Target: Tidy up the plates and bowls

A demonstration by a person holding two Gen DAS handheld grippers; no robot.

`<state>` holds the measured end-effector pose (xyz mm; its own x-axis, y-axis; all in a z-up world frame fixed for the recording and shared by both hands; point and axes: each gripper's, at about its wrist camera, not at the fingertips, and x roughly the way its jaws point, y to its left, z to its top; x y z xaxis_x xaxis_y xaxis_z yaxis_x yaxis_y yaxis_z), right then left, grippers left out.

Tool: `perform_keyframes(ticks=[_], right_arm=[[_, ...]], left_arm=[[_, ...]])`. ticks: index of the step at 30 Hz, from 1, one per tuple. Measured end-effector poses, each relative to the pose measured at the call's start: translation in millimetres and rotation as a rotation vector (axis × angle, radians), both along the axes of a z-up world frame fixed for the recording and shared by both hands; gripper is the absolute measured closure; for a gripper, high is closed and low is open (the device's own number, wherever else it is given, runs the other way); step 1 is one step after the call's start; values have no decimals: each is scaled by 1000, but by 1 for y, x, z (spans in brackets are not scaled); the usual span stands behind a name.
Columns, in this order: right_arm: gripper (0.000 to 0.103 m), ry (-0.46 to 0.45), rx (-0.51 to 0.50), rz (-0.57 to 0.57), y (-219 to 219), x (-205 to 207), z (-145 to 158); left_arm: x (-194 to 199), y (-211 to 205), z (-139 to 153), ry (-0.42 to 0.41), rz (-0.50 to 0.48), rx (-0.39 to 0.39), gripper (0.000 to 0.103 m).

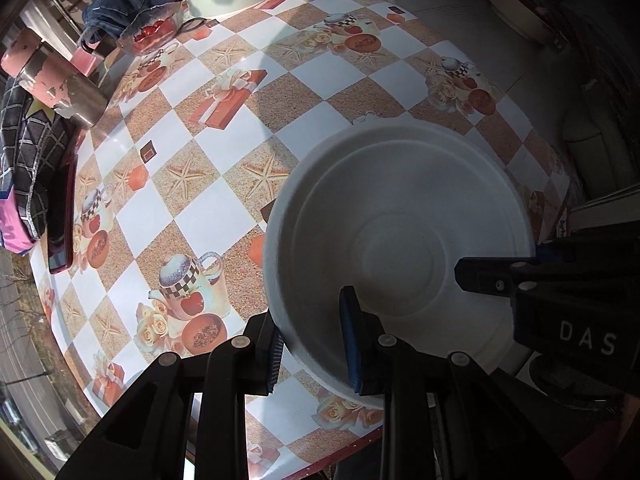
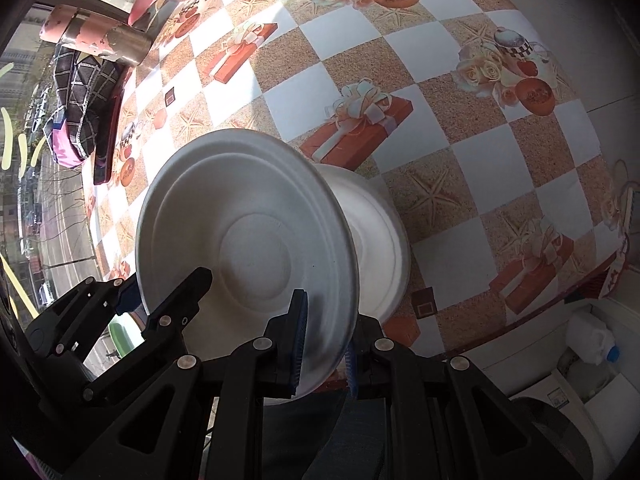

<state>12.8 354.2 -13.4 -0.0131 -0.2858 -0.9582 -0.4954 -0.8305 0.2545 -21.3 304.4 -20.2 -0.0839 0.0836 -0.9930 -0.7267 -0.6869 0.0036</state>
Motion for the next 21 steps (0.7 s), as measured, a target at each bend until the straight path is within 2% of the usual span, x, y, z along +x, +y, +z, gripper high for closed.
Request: perform_keyframes(ticks=[8, 11, 14, 17, 18, 19, 20, 21], right_arm=[[84, -41, -2, -22, 13, 8, -16], [84, -46, -7, -22, 15, 8, -20], [84, -49, -8, -10, 15, 5, -23], [83, -58, -8, -19, 18, 4, -26], [80, -61, -6, -27, 20, 4, -26], [72, -61, -4, -39, 23, 5, -26], [46, -54, 0, -51, 26, 6, -26], [26, -42, 4, -63, 29, 6, -24]], left_arm=[[3, 12, -20, -47, -10, -34, 73], [6, 13, -28, -68, -5, -51, 64], [5, 11, -29, -62, 9, -54, 43], [1, 6, -25, -57, 37, -42, 35], [-1, 3, -24, -57, 52, -36, 31], [-3, 0, -22, -56, 69, -29, 30], [-5, -3, -21, -57, 84, -24, 27], [-7, -7, -21, -62, 106, -19, 25]])
